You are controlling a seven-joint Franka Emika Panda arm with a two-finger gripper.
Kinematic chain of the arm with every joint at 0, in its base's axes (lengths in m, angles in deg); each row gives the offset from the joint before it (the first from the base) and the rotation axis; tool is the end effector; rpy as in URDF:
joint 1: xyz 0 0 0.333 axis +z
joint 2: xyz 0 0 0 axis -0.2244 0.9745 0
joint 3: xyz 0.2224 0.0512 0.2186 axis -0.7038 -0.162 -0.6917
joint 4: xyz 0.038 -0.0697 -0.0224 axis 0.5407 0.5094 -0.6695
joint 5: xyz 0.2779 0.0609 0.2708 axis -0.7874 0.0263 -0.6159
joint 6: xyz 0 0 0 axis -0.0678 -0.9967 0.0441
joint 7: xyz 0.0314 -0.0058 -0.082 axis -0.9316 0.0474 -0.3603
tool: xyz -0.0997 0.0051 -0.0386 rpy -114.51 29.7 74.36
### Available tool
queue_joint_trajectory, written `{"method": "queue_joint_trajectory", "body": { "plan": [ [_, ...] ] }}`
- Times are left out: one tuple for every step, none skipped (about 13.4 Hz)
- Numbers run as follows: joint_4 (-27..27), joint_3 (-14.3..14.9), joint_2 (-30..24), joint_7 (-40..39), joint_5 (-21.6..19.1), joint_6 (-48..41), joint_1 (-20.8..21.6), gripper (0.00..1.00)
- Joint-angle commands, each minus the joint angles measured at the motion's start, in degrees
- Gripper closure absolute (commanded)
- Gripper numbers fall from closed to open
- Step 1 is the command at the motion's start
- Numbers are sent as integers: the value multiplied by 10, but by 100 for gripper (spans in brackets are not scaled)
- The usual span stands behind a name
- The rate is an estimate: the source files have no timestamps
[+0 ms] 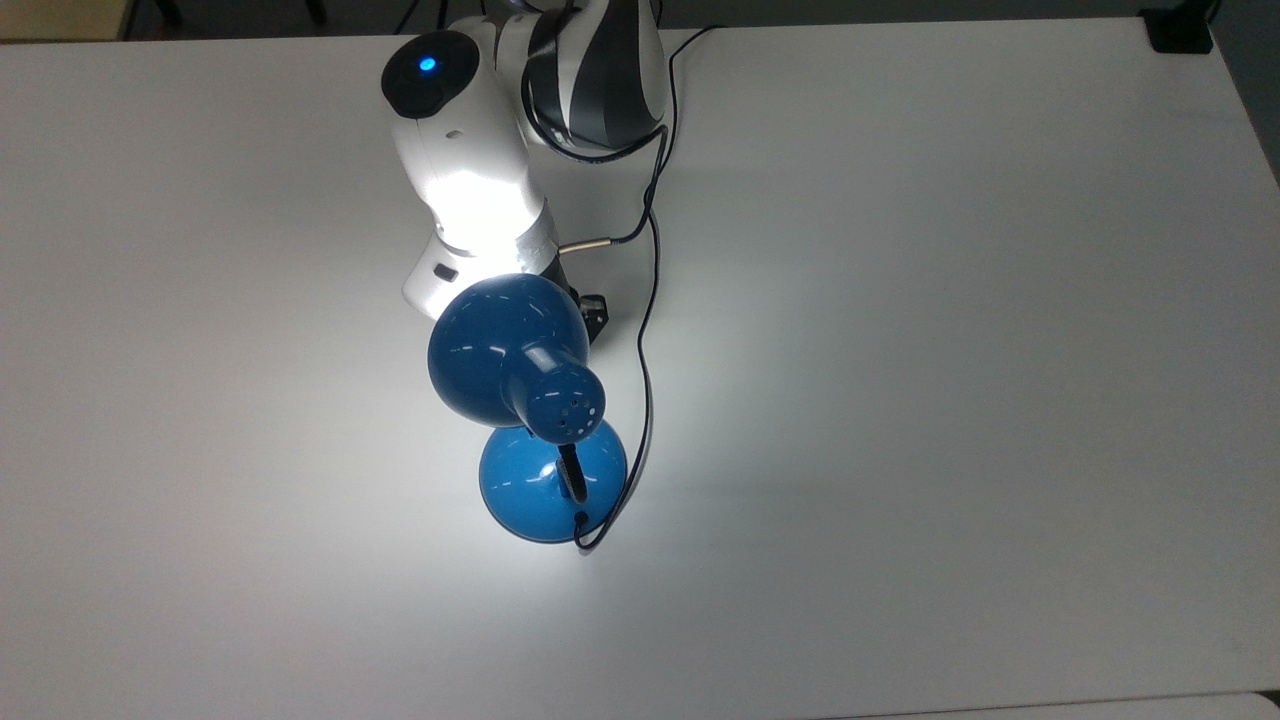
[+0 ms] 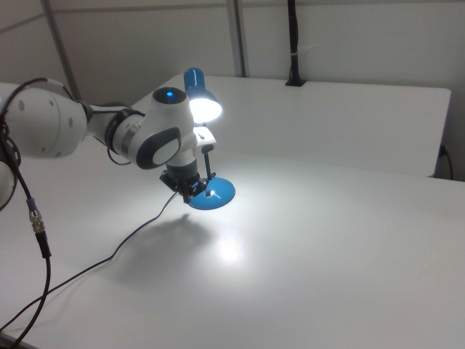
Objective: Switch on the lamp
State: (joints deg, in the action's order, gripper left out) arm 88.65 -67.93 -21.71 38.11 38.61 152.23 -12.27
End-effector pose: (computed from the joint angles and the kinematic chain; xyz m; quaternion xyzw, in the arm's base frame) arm 0.6708 0.0113 0.3381 -0.9849 -0.1075 -0.1012 0.0904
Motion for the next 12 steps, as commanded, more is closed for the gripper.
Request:
{"method": "queue_joint_trajectory", "body": {
  "plan": [
    [13, 4, -46, -23, 26, -124, -12, 99],
    [14, 4, -58, -23, 31, -163, -14, 99],
    [14, 4, -82, -20, 54, -228, -20, 93],
    [14, 4, -98, -15, 72, -265, -25, 84],
    [14, 4, -117, -1, 84, -299, -26, 72],
    [13, 4, -136, 15, 90, -331, -30, 54],
    [13, 4, -161, 25, 92, -356, -37, 36],
    [13, 4, -185, 26, 92, -377, -42, 0],
    [13, 4, -209, 27, 92, -394, -44, 0],
    [13, 6, -243, 30, 91, -406, -45, 0],
    [12, 6, -269, 69, 92, -406, -39, 0],
    [11, 5, -283, 117, 99, -406, -36, 0]
  ]
}}
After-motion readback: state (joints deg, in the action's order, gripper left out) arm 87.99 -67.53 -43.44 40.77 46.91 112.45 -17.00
